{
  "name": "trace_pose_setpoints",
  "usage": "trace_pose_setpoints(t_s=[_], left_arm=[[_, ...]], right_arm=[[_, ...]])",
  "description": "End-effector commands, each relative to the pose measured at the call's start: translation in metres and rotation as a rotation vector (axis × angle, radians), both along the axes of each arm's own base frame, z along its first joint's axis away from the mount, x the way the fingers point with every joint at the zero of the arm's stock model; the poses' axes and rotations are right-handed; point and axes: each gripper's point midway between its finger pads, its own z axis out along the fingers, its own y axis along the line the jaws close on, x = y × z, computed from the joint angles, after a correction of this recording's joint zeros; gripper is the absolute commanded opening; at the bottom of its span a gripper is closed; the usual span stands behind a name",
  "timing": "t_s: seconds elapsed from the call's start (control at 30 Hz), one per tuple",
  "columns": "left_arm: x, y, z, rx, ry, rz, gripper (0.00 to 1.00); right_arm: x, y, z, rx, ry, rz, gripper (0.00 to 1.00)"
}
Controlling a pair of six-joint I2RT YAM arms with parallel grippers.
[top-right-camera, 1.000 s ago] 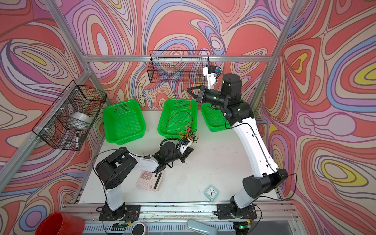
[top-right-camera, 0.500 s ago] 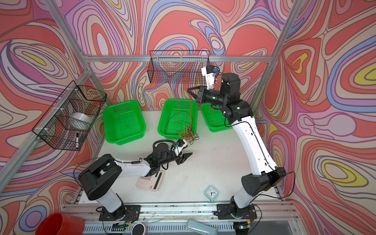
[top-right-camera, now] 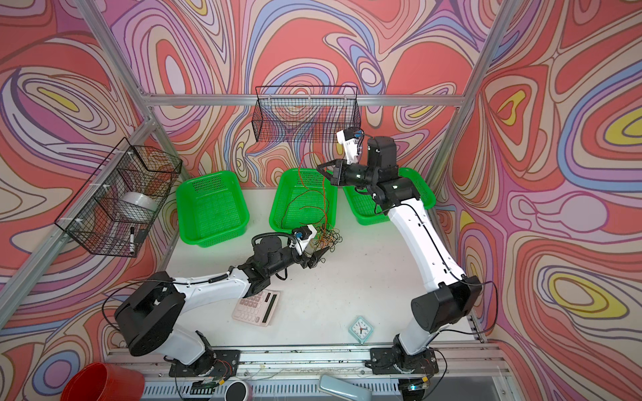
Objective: Untangle and sort cables by color
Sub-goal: Untie the cable.
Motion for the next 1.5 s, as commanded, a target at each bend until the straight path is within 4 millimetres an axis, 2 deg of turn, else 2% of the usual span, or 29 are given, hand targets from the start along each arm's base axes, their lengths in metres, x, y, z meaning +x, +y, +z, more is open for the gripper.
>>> trace_pose_setpoints(t_s=[0.0, 0.1, 0.23, 0.37, 0.5, 0.57, 0.83, 1.03, 1.2, 1.27, 1.37, 1.47], left_arm=[[0.026, -0.007, 0.014, -0.043, -0.073, 0.061, 0.82], [0.036, -0.018, 0.011, -0.089, -0.069, 0.06, 0.79], [0.042, -0.031, -0.006, -0.082, -0.019, 0.032, 0.65], [0.047, -0.029, -0.03, -0.062, 0.013, 0.053, 0.42], [0.046, -0.024, -0.052, -0.05, 0.059, 0.064, 0.29], [0.044, -0.022, -0.059, -0.049, 0.076, 0.066, 0.27], [0.034, -0.015, -0.097, 0.003, 0.152, 0.061, 0.22], [0.024, -0.009, -0.115, 0.025, 0.198, 0.049, 0.22], [0.017, -0.004, -0.129, 0.043, 0.239, 0.05, 0.23], [0.015, -0.003, -0.126, 0.025, 0.238, 0.049, 0.23], [0.009, -0.002, -0.116, 0.002, 0.242, 0.027, 0.27], [-0.001, 0.002, -0.108, -0.003, 0.254, 0.012, 0.44]], right_arm=[[-0.01, 0.003, 0.014, 0.026, -0.048, 0.033, 0.0], [-0.015, 0.002, 0.016, 0.035, -0.05, 0.034, 0.0], [-0.022, 0.003, 0.024, 0.058, -0.054, 0.056, 0.0], [-0.027, 0.004, 0.037, 0.078, -0.071, 0.077, 0.0], [-0.032, 0.004, 0.054, 0.086, -0.108, 0.084, 0.0], [-0.034, 0.003, 0.065, 0.086, -0.136, 0.088, 0.0], [-0.05, 0.003, 0.119, 0.117, -0.273, 0.133, 0.0], [-0.055, -0.003, 0.156, 0.125, -0.385, 0.117, 0.0], [-0.068, -0.012, 0.191, 0.16, -0.51, 0.097, 0.0], [-0.067, -0.013, 0.192, 0.163, -0.52, 0.086, 0.0], [-0.053, -0.012, 0.182, 0.153, -0.509, 0.059, 0.0], [-0.039, -0.009, 0.172, 0.152, -0.525, 0.049, 0.0]])
